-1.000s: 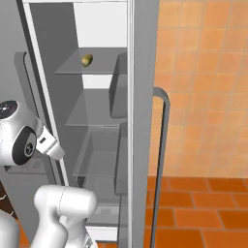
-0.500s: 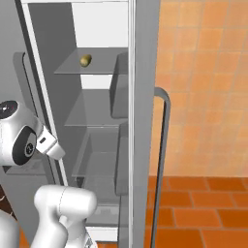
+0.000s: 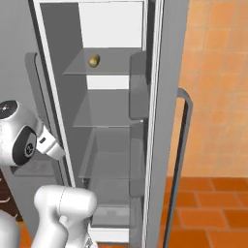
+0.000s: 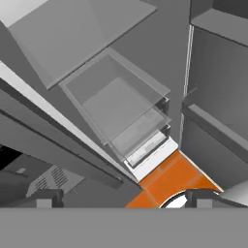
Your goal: Place one cucumber and one chicken drumstick in each tupperware on the nearby counter, to pack two identical lunches.
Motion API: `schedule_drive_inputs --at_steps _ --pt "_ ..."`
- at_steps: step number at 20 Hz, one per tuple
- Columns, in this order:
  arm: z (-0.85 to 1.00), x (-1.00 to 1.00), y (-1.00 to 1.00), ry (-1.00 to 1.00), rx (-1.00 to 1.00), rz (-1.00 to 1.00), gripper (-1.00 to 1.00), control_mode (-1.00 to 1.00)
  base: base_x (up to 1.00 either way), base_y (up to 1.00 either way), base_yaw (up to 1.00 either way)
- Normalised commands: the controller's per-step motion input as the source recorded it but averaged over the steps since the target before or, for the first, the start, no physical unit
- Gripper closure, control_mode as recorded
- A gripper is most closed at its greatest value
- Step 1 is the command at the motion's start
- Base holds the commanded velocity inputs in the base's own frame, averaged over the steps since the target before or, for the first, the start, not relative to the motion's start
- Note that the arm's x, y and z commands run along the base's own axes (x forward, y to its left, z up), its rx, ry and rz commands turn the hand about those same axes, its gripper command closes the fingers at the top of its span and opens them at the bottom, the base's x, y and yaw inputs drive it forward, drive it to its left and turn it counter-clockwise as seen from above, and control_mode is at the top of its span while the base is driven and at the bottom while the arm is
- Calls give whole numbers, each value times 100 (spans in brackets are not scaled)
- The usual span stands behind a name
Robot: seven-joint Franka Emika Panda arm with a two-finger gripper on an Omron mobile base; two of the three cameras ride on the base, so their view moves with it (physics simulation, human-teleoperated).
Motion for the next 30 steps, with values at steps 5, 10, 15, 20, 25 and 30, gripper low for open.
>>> schedule_drive_inputs --at_steps 5,10,15,20,25,30 --pt "0 0 0 0 0 0 -100 100 68 -16 0" --pt "0 0 0 0 0 0 -100 100 -4 -62 0" --pt "80 -14 -9 -21 0 2 -100 -100 -2 -6 0" --pt "100 -87 -69 -30 -6 7 -100 -100 0 0 0" --pt "100 -74 -51 -25 -25 20 -100 -100 0 0 0" --pt "100 -9 -2 -1 -15 30 -100 -100 0 0 0"
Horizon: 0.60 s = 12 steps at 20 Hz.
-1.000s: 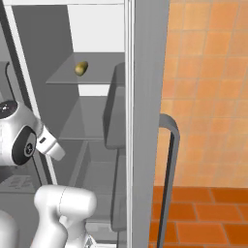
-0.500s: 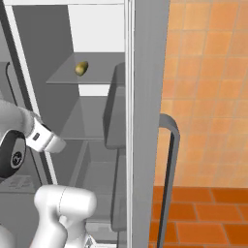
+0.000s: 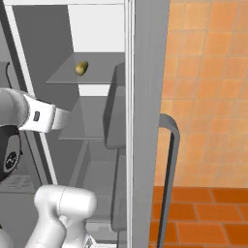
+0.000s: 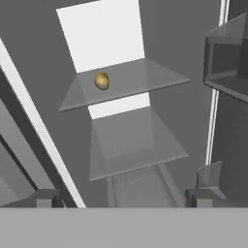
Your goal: Place one cucumber and one chicken drumstick in each tupperware on the nearby counter, to pack two identical lunches.
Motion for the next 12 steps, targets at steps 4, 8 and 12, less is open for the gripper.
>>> schedule_drive_inputs --at_steps 4,8,12 --pt "67 68 0 11 0 20 -100 -100 0 0 0" --pt "-11 42 0 -2 0 -1 -100 -100 0 0 0" --pt "-11 100 3 -1 0 0 -100 -100 0 0 0"
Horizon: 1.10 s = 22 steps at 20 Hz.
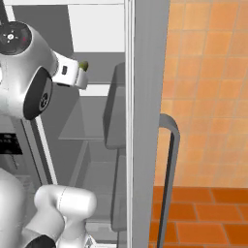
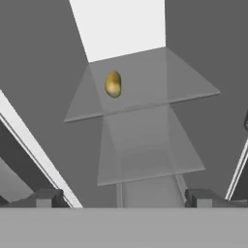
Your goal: Place one cucumber and one chicken drumstick in each tupperware on the nearby counter, to pack two identical lunches.
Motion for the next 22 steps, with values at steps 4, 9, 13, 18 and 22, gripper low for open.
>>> schedule_drive_inputs --at_steps 4,9,13,18,22 --pt "-11 100 23 -3 0 0 -100 -100 0 0 0" --pt "0 100 41 0 6 0 -100 -100 0 0 0" --pt "-1 100 17 6 2 3 -100 -100 0 0 0" --pt "-33 100 0 13 1 9 -100 -100 0 0 0" --pt "-44 99 3 2 -5 13 -100 -100 0 0 0"
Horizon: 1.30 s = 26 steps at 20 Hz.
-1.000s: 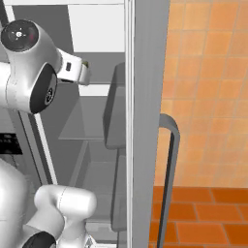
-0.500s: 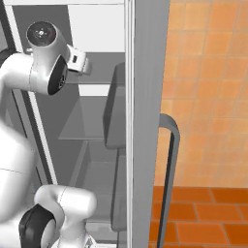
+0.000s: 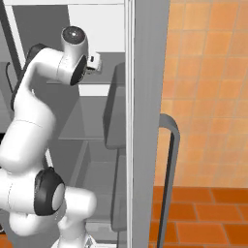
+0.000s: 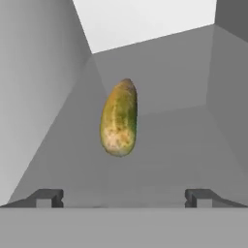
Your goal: Place one cucumber and one chicken drumstick in each tupperware on the nearby counter, to pack two identical lunches.
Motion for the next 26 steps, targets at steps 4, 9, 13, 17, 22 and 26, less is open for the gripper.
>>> schedule_drive_inputs --at_steps 4,9,13,17,22,26 --pt "-1 100 43 0 -6 0 -100 -100 0 0 0" --pt "-2 71 23 0 -5 0 -100 -100 0 0 0" --pt "-9 10 0 2 0 0 -100 -100 0 0 0" --pt "-24 0 5 1 0 0 -100 -100 0 0 0" --pt "-39 10 10 3 0 0 -100 -100 0 0 0" --pt "-57 23 19 5 -3 0 100 -100 0 0 0"
